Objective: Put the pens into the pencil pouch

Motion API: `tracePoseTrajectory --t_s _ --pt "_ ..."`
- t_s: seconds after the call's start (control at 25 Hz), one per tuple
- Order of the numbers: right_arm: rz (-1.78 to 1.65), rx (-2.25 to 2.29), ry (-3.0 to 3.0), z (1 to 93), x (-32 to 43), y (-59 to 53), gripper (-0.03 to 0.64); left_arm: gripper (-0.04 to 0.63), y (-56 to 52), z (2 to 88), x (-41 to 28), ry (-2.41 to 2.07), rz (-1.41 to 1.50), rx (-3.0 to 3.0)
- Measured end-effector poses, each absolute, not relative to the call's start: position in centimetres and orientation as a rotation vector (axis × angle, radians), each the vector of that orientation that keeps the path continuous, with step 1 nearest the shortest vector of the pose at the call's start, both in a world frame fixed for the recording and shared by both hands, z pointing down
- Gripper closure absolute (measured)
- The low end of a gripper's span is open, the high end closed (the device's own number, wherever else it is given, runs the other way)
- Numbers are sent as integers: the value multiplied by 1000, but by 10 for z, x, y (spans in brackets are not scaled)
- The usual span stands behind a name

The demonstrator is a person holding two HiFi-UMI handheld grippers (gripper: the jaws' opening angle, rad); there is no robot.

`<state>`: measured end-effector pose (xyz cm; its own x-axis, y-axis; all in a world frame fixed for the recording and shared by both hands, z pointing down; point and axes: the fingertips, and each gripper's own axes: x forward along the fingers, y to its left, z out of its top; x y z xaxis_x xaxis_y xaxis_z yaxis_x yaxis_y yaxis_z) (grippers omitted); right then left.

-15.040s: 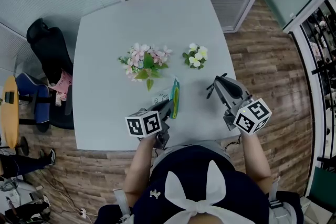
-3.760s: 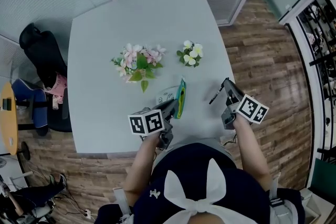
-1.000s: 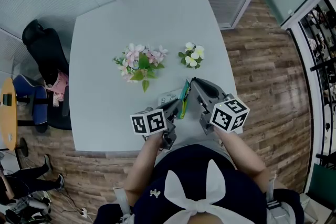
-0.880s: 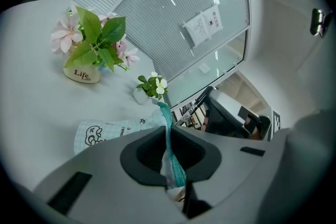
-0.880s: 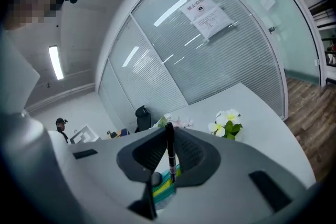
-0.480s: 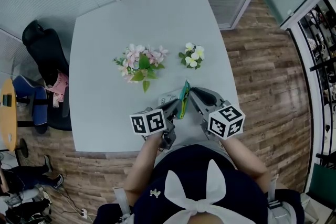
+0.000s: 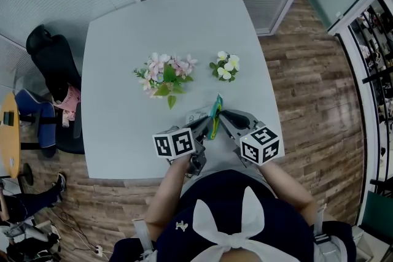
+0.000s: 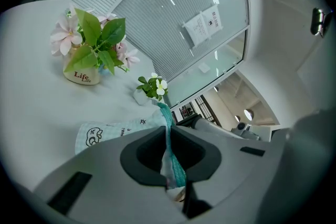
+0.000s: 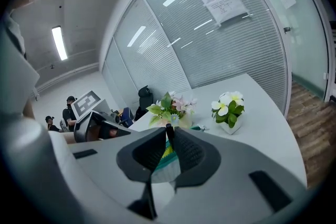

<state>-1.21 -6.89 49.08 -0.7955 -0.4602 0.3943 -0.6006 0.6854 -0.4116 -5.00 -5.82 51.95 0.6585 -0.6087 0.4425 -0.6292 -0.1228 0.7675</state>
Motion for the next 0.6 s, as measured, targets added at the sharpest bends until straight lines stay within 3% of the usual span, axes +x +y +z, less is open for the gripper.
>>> tracePoseTrajectory --t_s 0.6 --pt "632 702 -2530 513 -23 -55 552 551 -58 517 -53 -990 15 1796"
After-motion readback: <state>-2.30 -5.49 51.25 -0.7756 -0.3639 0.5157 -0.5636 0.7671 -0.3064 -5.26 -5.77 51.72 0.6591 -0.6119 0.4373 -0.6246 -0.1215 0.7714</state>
